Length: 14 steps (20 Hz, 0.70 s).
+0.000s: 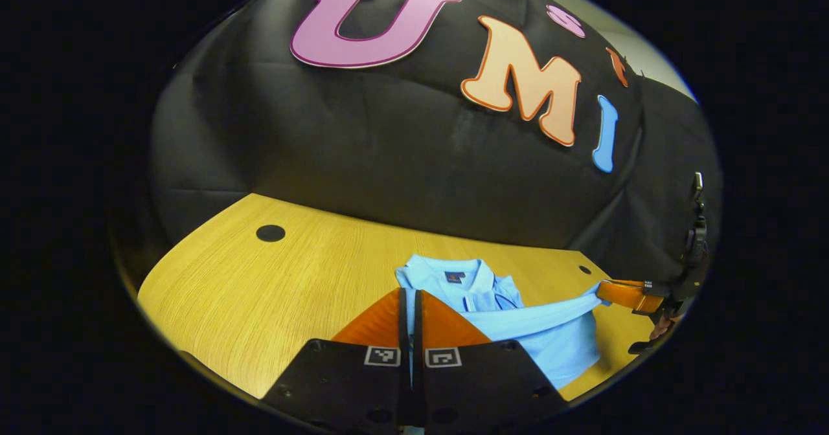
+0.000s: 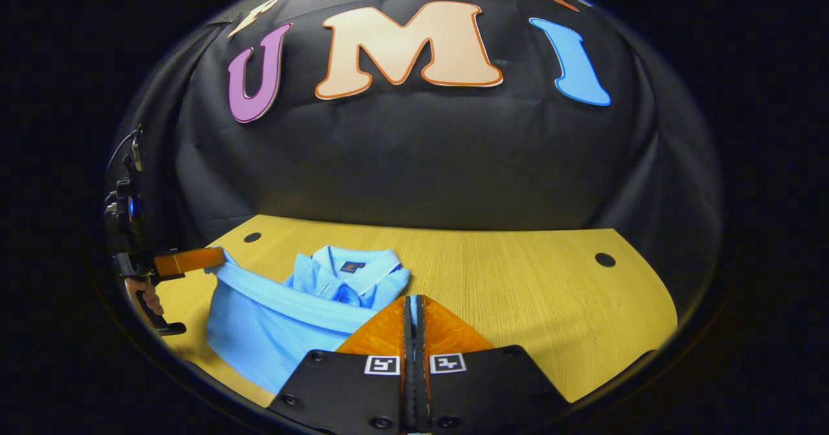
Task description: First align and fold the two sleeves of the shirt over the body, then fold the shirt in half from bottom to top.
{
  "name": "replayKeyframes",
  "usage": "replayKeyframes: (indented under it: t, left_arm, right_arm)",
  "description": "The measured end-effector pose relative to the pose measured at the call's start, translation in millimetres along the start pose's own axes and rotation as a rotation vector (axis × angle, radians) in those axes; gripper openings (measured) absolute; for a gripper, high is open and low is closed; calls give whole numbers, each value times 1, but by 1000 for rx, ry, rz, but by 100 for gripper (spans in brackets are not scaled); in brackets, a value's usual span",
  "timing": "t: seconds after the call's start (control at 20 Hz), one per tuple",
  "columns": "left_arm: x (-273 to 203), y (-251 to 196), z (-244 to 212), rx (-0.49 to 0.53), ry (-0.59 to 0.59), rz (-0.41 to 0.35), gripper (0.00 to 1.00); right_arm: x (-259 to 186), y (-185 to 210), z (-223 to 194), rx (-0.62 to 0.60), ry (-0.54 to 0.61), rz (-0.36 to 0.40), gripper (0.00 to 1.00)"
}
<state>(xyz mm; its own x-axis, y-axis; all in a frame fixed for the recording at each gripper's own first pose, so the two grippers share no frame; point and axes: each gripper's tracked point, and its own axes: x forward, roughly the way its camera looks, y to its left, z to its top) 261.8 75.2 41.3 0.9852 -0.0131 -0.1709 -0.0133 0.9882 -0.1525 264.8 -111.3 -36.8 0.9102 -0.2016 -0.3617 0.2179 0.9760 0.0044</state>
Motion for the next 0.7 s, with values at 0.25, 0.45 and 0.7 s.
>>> replayKeyframes:
  t: [0.25,0.45,0.7]
  left_arm:
    - [50,17,1,-3,19,83,0]
    - [59,30,4,23,1,132,0]
    - [36,46,15,81,5,233,36]
  right_arm:
    - [57,-6,-26,138,44,-25,2]
    - [63,-5,-24,177,24,6,2]
    - [46,2,-7,165,-2,65,25]
